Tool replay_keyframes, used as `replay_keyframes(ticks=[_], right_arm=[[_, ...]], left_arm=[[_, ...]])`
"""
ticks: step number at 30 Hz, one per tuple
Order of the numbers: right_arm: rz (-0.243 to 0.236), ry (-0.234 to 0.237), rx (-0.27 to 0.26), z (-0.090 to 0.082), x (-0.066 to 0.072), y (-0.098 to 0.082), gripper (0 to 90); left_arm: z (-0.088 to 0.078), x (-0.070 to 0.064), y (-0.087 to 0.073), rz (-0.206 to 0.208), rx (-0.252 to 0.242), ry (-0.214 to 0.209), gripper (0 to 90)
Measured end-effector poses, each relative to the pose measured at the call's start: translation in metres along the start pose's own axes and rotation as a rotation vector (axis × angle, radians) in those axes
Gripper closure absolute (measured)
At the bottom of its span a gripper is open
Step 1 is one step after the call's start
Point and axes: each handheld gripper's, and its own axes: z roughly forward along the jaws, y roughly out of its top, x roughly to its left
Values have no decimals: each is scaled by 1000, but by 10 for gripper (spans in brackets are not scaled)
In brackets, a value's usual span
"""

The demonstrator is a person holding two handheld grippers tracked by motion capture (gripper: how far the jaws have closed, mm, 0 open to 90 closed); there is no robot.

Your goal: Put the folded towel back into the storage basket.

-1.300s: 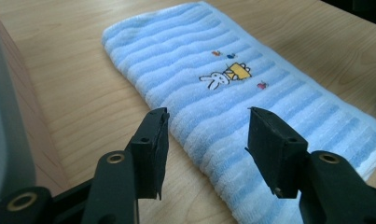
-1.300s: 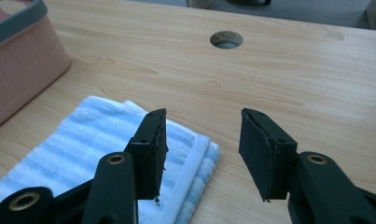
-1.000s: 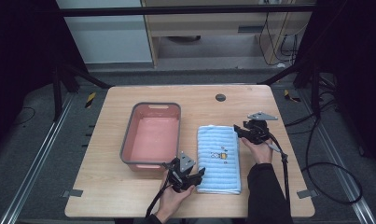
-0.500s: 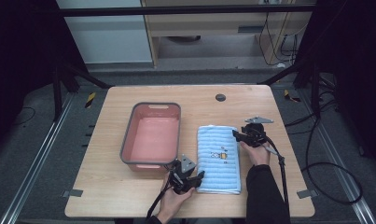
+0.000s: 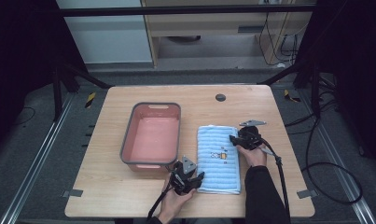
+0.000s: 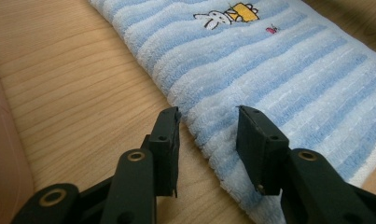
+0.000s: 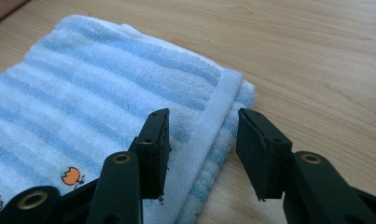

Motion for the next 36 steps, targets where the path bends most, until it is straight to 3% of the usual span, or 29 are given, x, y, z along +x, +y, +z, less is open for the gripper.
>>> replay_keyframes(ticks=[7, 12, 25, 31, 36], right_arm=[[37, 14, 7, 2, -5, -6, 561], [32, 14, 4, 3, -4, -7, 586], [40, 63, 2, 3, 0, -8, 791], [44, 73, 2, 3, 0, -8, 824], [35, 72, 5, 2, 0, -7, 834]], left_arm=[[1, -3, -1, -5, 3, 9, 613], [2, -4, -1, -16, 9, 9, 643], [3, -5, 2, -50, 28, -24, 766], [2, -9, 1, -21, 10, -2, 837], [1, -8, 0, -29, 5, -9, 862]])
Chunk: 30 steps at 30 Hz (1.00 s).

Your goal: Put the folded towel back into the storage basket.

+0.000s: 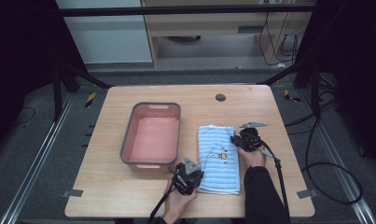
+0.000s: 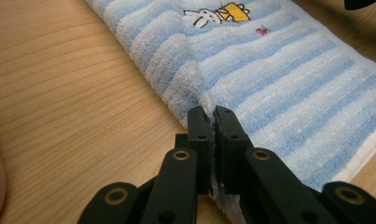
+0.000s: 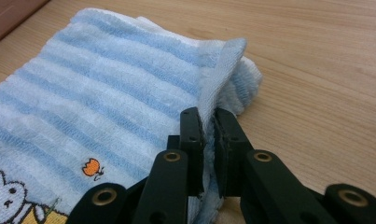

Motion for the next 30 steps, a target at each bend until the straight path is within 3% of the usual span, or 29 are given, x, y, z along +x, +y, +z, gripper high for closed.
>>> replay_keyframes(ticks=[4, 11, 30], right_arm=[[-7, -5, -3, -3, 2, 2, 836], [-36, 10, -56, -18, 8, 12, 837], [-68, 20, -182, -54, 21, 35, 837]], left_arm=[[-4, 2, 1, -19, -21, -24, 865], [-15, 0, 9, -5, -59, -44, 866], [-45, 4, 30, 23, -124, -50, 865]])
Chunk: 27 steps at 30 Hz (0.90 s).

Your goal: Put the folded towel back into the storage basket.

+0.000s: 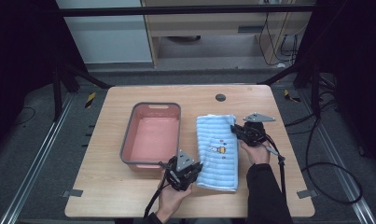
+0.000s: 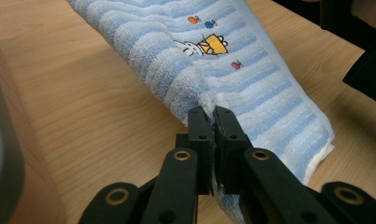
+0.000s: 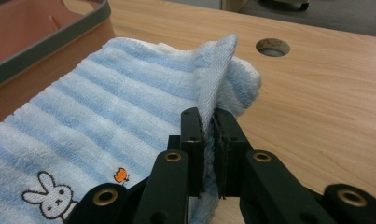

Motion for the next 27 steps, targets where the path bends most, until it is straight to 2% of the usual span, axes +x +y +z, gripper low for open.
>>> replay_keyframes(ticks=[5, 11, 16, 27], right_arm=[[8, -7, -26, -8, -2, 5, 837], [-3, -12, -59, -19, 0, 15, 837], [-27, -23, -84, -27, 6, 26, 838], [-38, -15, -126, -34, 17, 45, 838]], left_arm=[[-5, 0, 7, -2, -24, -8, 865], [-11, 0, 14, 2, -43, -12, 865], [-18, 4, 22, 3, -59, -3, 865], [-35, 11, 37, 34, -86, 22, 865]])
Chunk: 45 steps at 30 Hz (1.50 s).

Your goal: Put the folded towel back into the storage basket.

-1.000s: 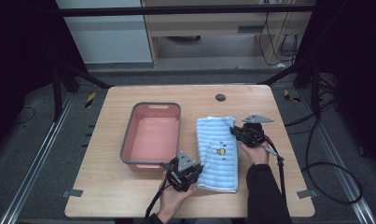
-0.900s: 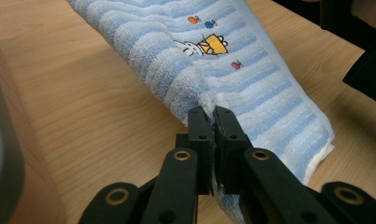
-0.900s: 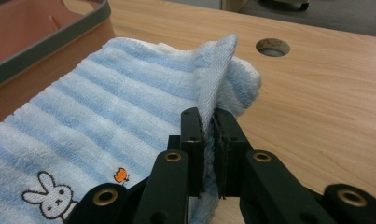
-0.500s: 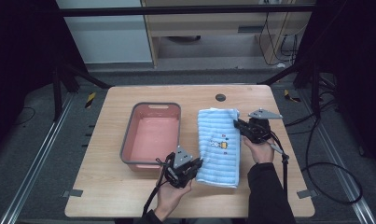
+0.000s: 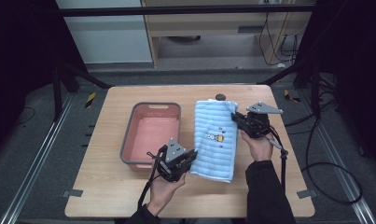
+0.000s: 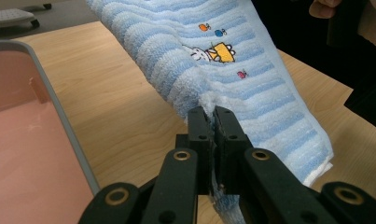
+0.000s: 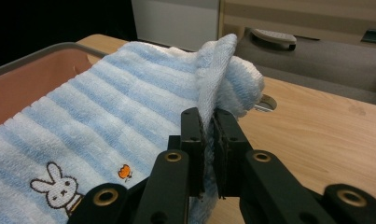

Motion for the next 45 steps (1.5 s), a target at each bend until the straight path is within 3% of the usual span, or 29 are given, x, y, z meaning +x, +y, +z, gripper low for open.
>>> replay_keyframes(ticks=[9, 23, 45], right_arm=[[-12, 0, -32, -4, 8, 18, 839], [-28, 16, -72, -3, 23, 45, 839], [-40, 68, -118, 23, 63, 85, 841]], left_arm=[[-9, 5, 8, 6, -27, 3, 865], [-30, 20, 23, 10, -68, 42, 865], [-70, 53, 29, -5, -123, 116, 865]])
